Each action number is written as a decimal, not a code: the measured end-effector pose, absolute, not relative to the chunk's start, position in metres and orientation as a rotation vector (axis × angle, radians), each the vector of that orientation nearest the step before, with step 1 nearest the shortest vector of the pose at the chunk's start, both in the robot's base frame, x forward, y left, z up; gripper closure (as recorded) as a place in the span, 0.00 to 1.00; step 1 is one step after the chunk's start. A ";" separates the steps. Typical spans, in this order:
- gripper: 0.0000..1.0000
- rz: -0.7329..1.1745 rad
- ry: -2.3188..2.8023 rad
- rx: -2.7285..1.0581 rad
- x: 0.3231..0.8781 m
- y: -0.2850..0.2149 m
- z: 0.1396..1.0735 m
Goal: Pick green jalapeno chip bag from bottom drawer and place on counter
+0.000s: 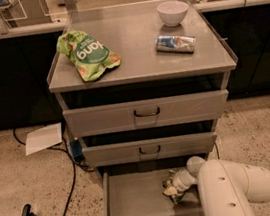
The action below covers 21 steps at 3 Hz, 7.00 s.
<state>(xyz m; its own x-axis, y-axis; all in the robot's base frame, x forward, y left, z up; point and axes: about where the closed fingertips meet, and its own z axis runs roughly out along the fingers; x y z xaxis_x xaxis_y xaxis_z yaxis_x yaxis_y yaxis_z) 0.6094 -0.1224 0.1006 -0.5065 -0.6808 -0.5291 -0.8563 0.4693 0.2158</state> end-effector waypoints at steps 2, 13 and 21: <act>1.00 0.654 2.352 -1.293 0.609 -0.122 0.101; 1.00 0.016 1.515 -1.243 0.444 -0.133 0.595; 1.00 -0.290 0.930 -1.601 0.484 0.032 0.856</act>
Offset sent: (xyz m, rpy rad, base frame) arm 0.0000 0.0000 0.0000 0.0000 0.0000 0.0000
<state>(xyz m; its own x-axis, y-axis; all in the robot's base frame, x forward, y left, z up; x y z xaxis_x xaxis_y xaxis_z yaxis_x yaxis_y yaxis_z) 0.4839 0.0320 0.8561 0.6488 -0.6984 -0.3021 -0.4030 0.0215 -0.9150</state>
